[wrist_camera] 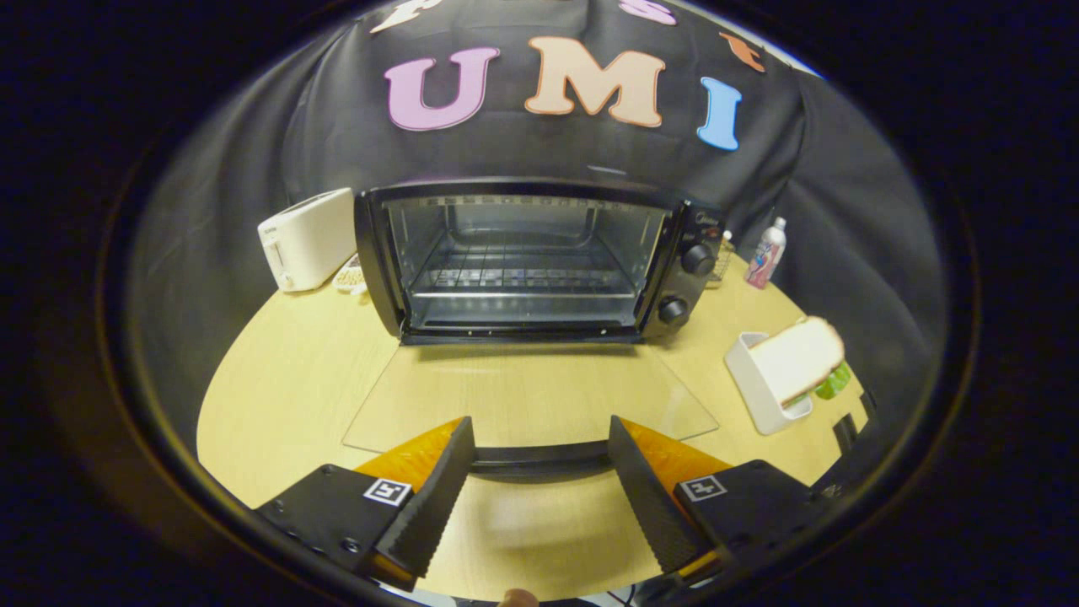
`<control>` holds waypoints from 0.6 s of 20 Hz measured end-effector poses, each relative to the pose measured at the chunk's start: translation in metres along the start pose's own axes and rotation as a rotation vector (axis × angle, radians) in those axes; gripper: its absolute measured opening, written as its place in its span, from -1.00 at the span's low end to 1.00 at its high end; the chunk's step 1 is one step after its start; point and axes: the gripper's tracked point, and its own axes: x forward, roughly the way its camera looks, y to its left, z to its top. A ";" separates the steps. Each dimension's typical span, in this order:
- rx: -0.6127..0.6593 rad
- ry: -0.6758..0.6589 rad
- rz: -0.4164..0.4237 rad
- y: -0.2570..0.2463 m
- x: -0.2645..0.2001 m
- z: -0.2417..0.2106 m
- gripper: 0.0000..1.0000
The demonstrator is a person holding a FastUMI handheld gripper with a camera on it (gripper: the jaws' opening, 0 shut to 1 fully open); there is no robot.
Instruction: Open the toaster oven, put the food inside, and close the toaster oven door.
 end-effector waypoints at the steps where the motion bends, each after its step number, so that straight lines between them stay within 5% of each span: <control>1: 0.005 0.018 0.001 0.001 0.003 -0.005 0.98; 6: 0.071 0.055 0.008 0.000 0.011 -0.021 0.99; 12: 0.115 0.003 -0.051 -0.039 0.001 0.010 1.00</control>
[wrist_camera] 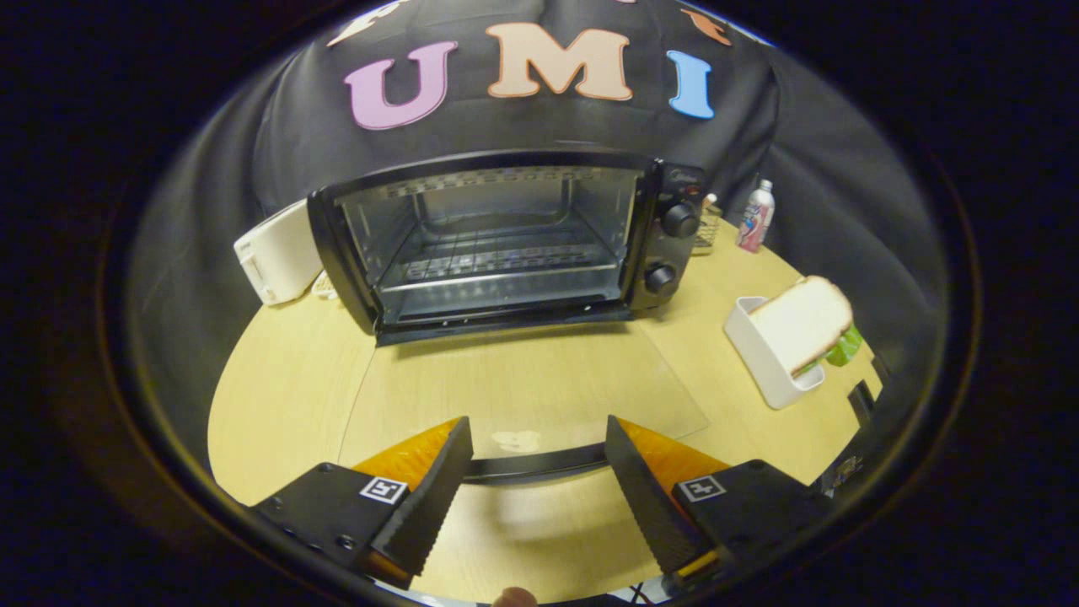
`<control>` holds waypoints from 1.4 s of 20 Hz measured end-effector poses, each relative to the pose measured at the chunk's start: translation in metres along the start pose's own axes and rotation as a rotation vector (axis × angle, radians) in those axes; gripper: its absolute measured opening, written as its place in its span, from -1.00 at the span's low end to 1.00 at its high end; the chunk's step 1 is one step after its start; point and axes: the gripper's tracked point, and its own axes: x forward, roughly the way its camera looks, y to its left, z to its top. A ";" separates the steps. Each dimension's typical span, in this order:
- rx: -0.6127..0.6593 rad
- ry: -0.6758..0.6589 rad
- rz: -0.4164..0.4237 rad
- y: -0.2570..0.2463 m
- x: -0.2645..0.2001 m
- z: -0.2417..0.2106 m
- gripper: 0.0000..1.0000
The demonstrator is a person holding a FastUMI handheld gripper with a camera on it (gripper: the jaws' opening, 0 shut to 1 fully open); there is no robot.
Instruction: Open the toaster oven, put the food inside, and close the toaster oven door.
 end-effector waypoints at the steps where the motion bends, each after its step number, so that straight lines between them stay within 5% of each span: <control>1: 0.033 -0.025 -0.024 -0.014 -0.004 0.012 1.00; 9: 0.241 -0.179 -0.341 -0.179 -0.024 0.093 1.00; 16: 0.432 -0.189 -0.538 -0.304 -0.020 0.086 1.00; 28: 0.560 -0.081 -0.323 -0.322 0.068 0.052 0.98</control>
